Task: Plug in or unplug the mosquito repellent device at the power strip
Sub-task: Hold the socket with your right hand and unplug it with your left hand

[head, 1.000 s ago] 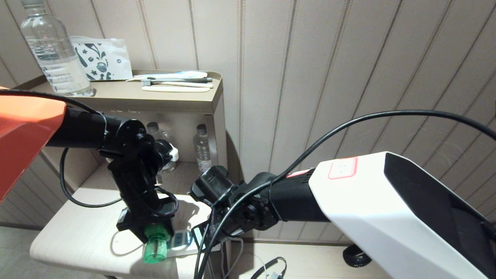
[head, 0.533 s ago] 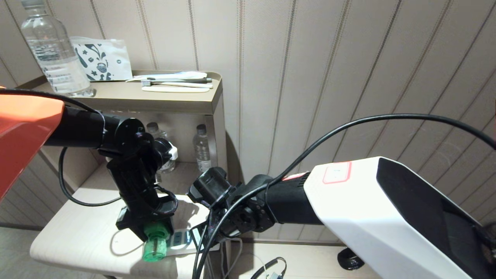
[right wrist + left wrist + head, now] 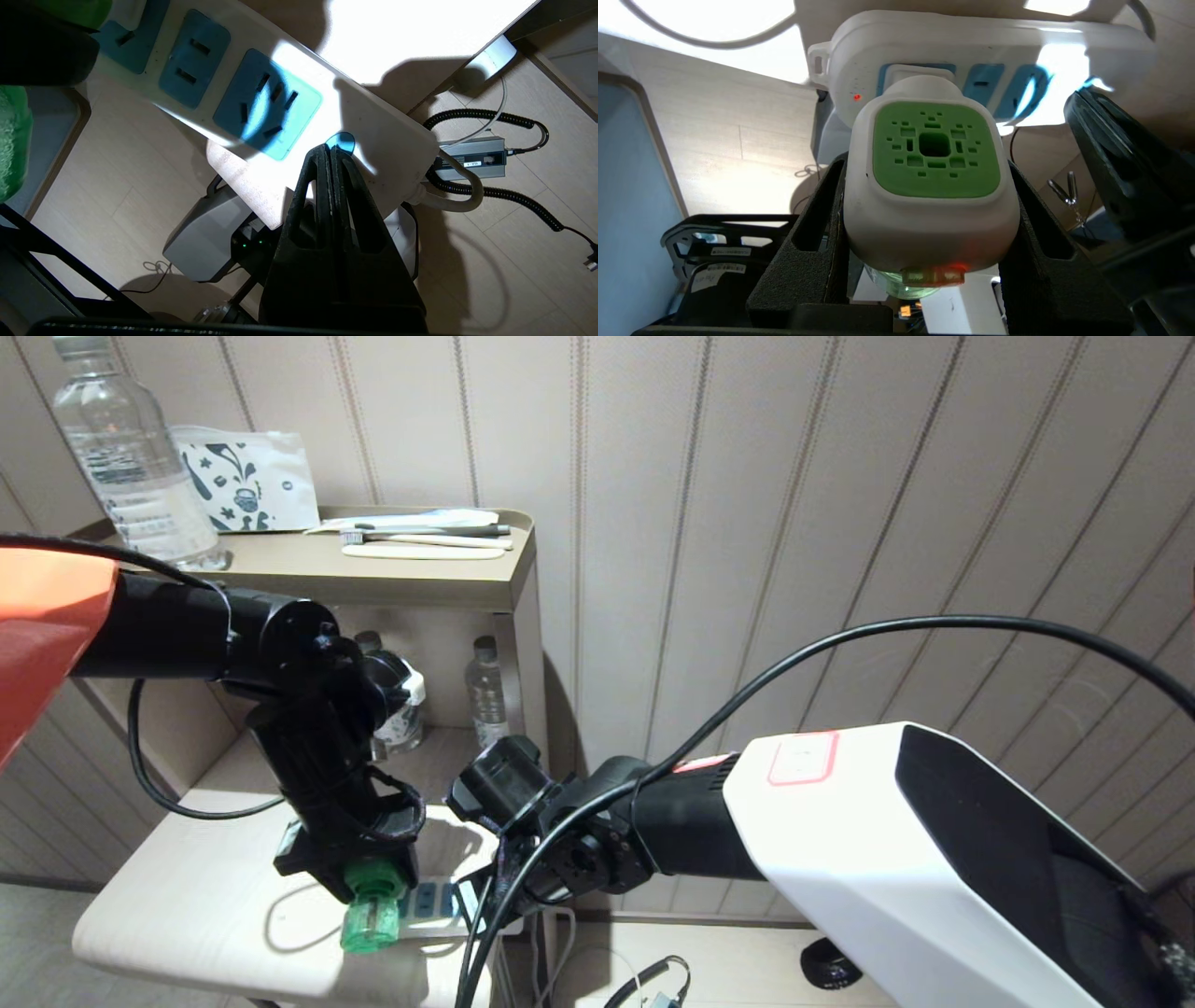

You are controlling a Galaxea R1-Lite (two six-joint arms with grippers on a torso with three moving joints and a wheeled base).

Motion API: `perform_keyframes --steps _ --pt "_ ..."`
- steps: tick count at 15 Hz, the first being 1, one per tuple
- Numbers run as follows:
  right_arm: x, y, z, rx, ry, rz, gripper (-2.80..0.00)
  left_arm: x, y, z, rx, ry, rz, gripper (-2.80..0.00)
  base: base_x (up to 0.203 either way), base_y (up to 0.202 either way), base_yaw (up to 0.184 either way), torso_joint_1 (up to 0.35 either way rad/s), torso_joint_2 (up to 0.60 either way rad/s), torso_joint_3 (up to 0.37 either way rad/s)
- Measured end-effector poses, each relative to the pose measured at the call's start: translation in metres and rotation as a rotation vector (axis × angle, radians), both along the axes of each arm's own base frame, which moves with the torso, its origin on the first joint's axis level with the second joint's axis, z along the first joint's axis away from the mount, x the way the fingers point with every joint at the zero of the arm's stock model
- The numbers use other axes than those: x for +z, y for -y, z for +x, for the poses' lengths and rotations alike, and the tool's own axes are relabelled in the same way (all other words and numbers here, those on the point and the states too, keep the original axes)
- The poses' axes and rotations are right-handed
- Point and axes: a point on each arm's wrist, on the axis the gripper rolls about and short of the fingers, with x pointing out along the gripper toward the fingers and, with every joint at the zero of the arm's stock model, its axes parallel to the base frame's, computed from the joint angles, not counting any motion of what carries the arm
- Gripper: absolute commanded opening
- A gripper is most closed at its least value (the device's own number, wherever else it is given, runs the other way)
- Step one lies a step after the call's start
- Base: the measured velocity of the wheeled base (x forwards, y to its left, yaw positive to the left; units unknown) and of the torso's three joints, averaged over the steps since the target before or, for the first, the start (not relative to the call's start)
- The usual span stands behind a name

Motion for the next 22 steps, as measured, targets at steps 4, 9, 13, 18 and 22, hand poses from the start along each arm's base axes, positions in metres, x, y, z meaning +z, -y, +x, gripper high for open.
perform_keyframes --steps 4,9,13,18,22 --pt "-0.008 -0.001 0.001 0.001 -0.010 -0.012 -2.80 0.004 0.005 -0.003 -0.017 0.012 -0.008 -2.80 0.000 0.000 0.000 0.000 0.00 0.000" --pt "-0.013 -0.005 0.004 0.001 -0.010 -0.012 -2.80 0.004 0.006 -0.005 -0.020 0.008 -0.011 -2.80 0.000 0.000 0.000 0.000 0.00 0.000" --pt "-0.011 -0.009 0.006 0.004 0.001 0.003 -2.80 -0.003 0.003 -0.008 -0.017 -0.015 0.000 -2.80 0.000 0.000 0.000 0.000 0.00 0.000" --pt "-0.010 -0.020 0.004 0.024 0.013 0.036 -2.80 -0.012 0.000 -0.011 -0.015 -0.041 0.008 -2.80 0.000 0.000 0.000 0.000 0.00 0.000" --pt "-0.009 -0.021 0.002 0.024 0.013 0.035 -2.80 -0.005 -0.002 -0.011 -0.009 -0.013 0.009 -2.80 0.000 0.000 0.000 0.000 0.00 0.000"
